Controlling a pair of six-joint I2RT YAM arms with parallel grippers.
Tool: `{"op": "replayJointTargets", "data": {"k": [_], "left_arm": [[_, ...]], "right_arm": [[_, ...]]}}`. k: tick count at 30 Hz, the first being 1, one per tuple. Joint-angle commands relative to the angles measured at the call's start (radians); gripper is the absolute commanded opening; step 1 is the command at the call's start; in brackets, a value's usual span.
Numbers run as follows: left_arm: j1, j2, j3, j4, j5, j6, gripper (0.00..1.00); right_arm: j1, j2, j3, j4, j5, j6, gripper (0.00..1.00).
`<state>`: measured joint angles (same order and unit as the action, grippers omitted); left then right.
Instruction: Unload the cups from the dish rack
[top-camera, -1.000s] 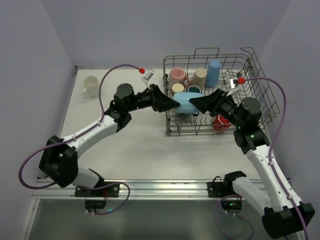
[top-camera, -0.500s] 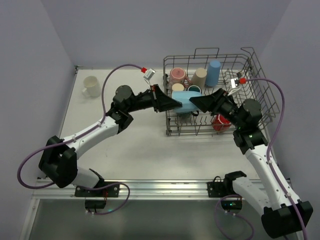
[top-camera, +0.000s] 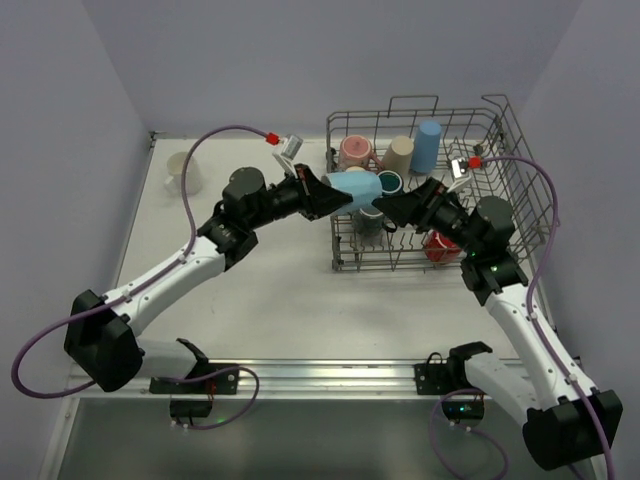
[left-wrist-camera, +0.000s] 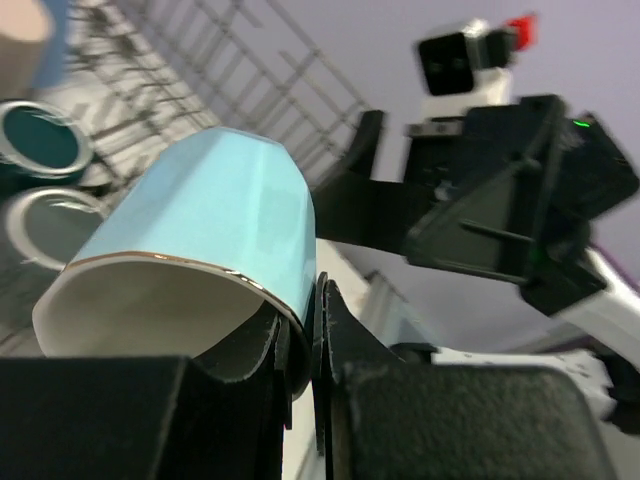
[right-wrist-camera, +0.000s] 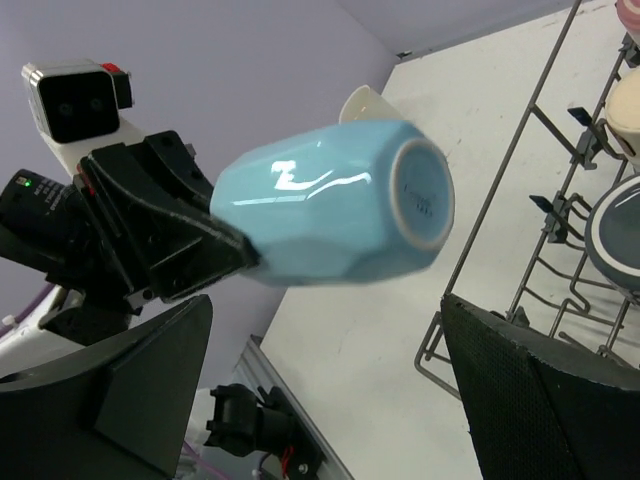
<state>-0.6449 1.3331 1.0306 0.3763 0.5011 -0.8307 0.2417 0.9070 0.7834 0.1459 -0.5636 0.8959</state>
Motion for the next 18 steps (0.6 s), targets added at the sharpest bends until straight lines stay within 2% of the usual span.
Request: {"op": "replayJointTargets", "data": {"k": [1,2,4,5,6,8,11,18], "left_arm": [[0.004,-0.078,0.167,-0.167,-0.271,0.229,0.0],[0.017,-0.069,0.231,-0.289,-0.356,0.29,0.0],[0.039,-0.051,0.31,-0.432,-0.439,0.35,0.0],[0.053,-0.02,0.35,-0.559,-0.476,0.378,0.0],[0.086,0.0,0.431,-0.62,-0.542,0.434,0.0],[0.131,0.084,0.553,-0.786,-0.575,0.479,0.0],[0.217,0.204,0.672,-0.948,-0.585,0.533,0.0],[0.298,0.469,0.902,-1.122,-0.771,0.619,0.0]], "right_arm": [[0.002,-0.036,0.004,-0.006,0.016,-0.034,0.99],[0.002,-0.042,0.002,-0.011,0.024,-0.044,0.99],[0.002,-0.049,0.002,-0.044,0.036,-0.061,0.99],[0.002,-0.052,0.002,-0.055,0.042,-0.071,0.99],[0.002,-0.062,0.002,-0.065,0.06,-0.107,0.99],[0.002,-0.066,0.005,-0.1,0.059,-0.156,0.99],[0.004,-0.065,0.02,-0.187,0.077,-0.222,0.99],[0.022,-0.089,-0.027,-0.247,0.117,-0.262,0.99]]}}
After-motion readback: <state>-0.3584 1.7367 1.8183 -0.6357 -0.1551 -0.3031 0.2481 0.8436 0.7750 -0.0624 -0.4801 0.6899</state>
